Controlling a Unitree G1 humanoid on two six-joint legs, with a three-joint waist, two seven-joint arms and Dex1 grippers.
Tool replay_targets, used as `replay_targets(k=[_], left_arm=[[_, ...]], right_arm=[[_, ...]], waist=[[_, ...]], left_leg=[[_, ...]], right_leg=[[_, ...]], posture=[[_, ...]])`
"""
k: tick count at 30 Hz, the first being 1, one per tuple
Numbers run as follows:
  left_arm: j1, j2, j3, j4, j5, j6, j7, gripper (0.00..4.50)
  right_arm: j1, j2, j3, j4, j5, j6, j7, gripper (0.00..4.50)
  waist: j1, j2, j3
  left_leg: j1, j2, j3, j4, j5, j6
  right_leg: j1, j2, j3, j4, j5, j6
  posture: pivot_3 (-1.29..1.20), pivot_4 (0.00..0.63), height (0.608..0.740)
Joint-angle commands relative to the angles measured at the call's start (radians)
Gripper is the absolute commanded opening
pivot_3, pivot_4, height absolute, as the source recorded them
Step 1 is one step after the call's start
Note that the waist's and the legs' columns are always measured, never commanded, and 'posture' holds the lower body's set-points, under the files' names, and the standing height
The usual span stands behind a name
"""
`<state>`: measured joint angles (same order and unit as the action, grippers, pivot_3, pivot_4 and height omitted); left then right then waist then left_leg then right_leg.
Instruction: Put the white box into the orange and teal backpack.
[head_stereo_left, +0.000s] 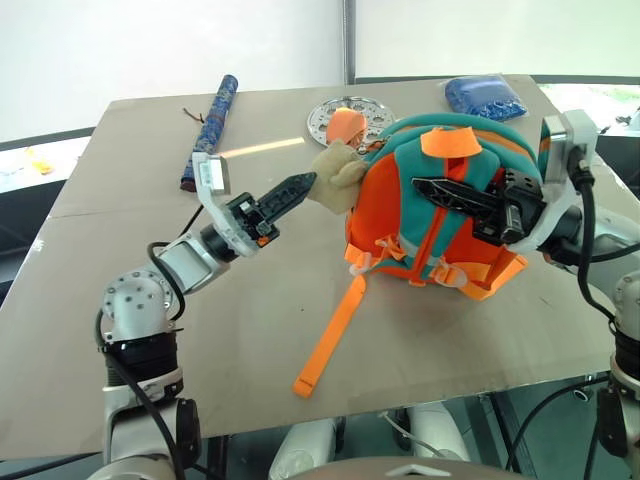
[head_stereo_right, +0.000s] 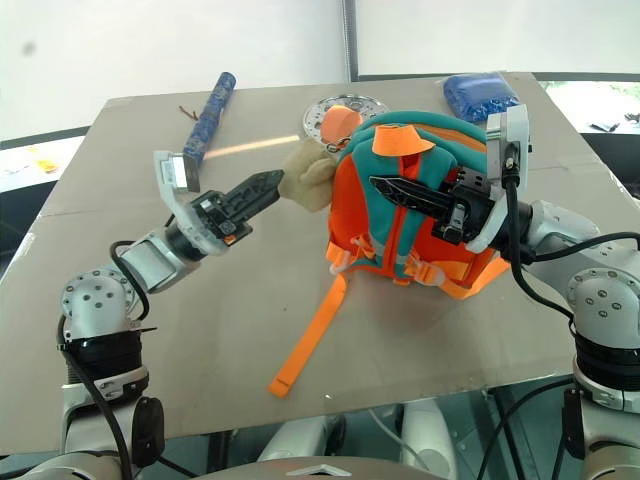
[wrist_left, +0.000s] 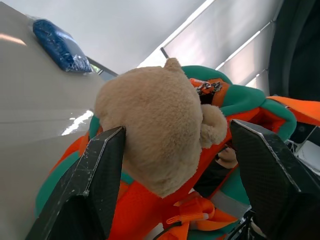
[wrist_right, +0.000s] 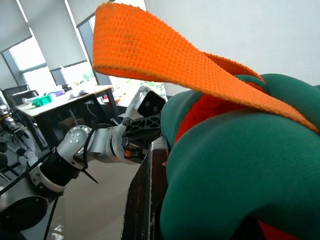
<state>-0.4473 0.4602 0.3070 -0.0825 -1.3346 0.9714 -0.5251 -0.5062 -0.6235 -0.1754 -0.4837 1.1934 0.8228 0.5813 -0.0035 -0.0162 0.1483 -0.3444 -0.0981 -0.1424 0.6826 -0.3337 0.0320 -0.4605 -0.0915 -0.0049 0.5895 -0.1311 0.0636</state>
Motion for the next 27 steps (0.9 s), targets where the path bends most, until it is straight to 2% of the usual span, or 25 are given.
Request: replay_targets(k=[1,6,11,12,13,17,19,27], left_arm=[[-0.024,-0.016,-0.023,-0.006,-0.008,0.02,-0.003,3.37],[-0.021,-0.013,-0.075,0.019,0.112,-0.005,-0.016,3.37],[-0.053,-0.086,-0.065,0.026,0.089,-0.01,0.011,3.37],[-0.064,-0.104,-0.058,0.028,0.086,-0.021,0.02,2.86],[-0.071,-0.116,-0.051,0.029,0.084,-0.027,0.027,2.67],[-0.112,-0.152,0.028,0.048,-0.009,-0.03,0.088,1.05],[-0.119,-0.152,0.047,0.057,-0.038,-0.018,0.108,0.08],[-0.075,-0.099,0.036,0.046,-0.059,0.063,0.092,0.03]], right_arm=[[-0.01,-0.009,-0.03,-0.042,0.023,-0.019,0.004,0.0],[-0.011,-0.01,-0.029,-0.044,0.022,-0.02,0.003,0.0],[-0.009,-0.01,-0.03,-0.045,0.024,-0.019,0.004,0.0],[-0.011,-0.01,-0.029,-0.043,0.022,-0.019,0.004,0.0],[-0.011,-0.009,-0.029,-0.042,0.021,-0.02,0.004,0.0],[-0.01,-0.01,-0.03,-0.043,0.022,-0.019,0.003,0.0],[-0.01,-0.01,-0.031,-0.042,0.021,-0.019,0.003,0.0],[-0.008,-0.008,-0.028,-0.041,0.015,-0.022,0.005,0.0]], waist=[[0.0,0.0,0.0],[0.0,0.0,0.0],[0.0,0.0,0.0],[0.0,0.0,0.0],[0.0,0.0,0.0],[0.0,0.0,0.0],[-0.002,0.0,0.0],[-0.002,0.0,0.0]], left_leg=[[0.0,0.0,0.0,0.0,0.0,0.0],[0.0,0.0,0.0,0.0,0.0,0.0],[0.0,0.0,0.0,0.0,0.0,0.0],[0.0,0.0,0.0,0.0,0.0,0.0],[0.0,0.0,0.0,0.0,0.0,0.0],[0.0,0.0,0.0,0.0,0.0,0.0],[0.0,0.0,0.0,0.0,0.0,0.0],[0.0,0.0,0.0,0.0,0.0,0.0]], right_leg=[[0.0,0.0,0.0,0.0,0.0,0.0],[0.0,0.0,0.0,0.0,0.0,0.0],[0.0,0.0,0.0,0.0,0.0,0.0],[0.0,0.0,0.0,0.0,0.0,0.0],[0.0,0.0,0.0,0.0,0.0,0.0],[0.0,0.0,0.0,0.0,0.0,0.0],[0.0,0.0,0.0,0.0,0.0,0.0],[0.0,0.0,0.0,0.0,0.0,0.0]], posture=[[0.0,0.15,0.733],[0.0,0.15,0.733],[0.0,0.15,0.733],[0.0,0.15,0.733],[0.0,0.15,0.733],[0.0,0.15,0.733],[0.0,0.15,0.733],[0.0,0.15,0.733]])
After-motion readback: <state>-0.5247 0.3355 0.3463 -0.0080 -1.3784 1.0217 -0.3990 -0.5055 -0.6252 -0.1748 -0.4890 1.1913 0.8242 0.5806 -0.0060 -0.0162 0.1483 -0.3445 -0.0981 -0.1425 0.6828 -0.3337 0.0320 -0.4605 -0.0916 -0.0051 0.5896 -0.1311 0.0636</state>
